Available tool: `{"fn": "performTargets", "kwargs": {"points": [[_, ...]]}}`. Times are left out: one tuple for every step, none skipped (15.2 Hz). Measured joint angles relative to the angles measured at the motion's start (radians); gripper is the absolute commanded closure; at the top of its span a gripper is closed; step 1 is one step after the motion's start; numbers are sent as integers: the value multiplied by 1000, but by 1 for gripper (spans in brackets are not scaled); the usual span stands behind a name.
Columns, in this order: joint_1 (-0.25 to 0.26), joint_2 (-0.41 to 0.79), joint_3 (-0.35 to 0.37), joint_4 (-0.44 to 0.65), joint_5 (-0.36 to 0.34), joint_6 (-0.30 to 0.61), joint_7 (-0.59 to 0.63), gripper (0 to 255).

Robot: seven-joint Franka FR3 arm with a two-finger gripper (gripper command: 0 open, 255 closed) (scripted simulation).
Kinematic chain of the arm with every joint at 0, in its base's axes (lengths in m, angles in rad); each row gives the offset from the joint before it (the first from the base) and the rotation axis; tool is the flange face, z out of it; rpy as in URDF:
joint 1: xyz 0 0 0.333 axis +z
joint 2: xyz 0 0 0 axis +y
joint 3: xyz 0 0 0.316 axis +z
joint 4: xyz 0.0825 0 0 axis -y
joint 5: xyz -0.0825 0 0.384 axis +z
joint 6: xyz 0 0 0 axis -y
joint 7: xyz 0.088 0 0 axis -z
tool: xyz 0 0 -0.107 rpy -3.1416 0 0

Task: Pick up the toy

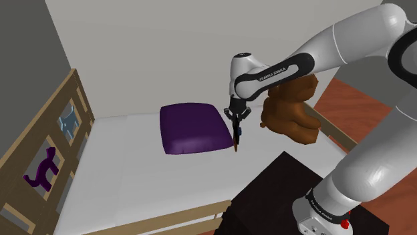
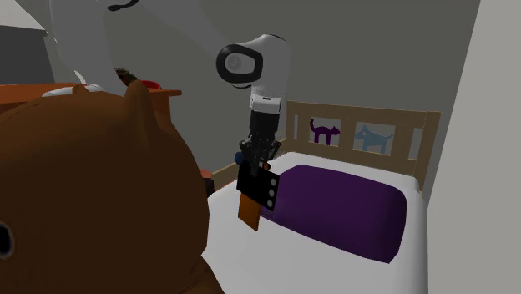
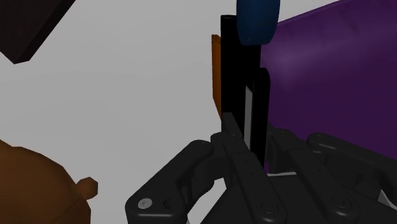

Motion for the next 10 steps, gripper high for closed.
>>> {"fn": "performTargets", "kwargs": {"points": [[1,-13,1,2,5,-14,-3,255],[0,-23,1,5,9,-27,-8,255],[0,-31,0,10,12,-39,-12,255],[0,-39,0,17,15,-53,-16,255],[0,-47,0,21,18,-66,-19,255],[1,-57,0,26,21,-80,-22,255],[1,-65,1,33,25,-94,-25,255],[1,-69,1,40,26,-106,-27,255],[1,-79,1,43,30,-118,-30,255],[1,-81,0,50,31,-127,-32,255]]}}
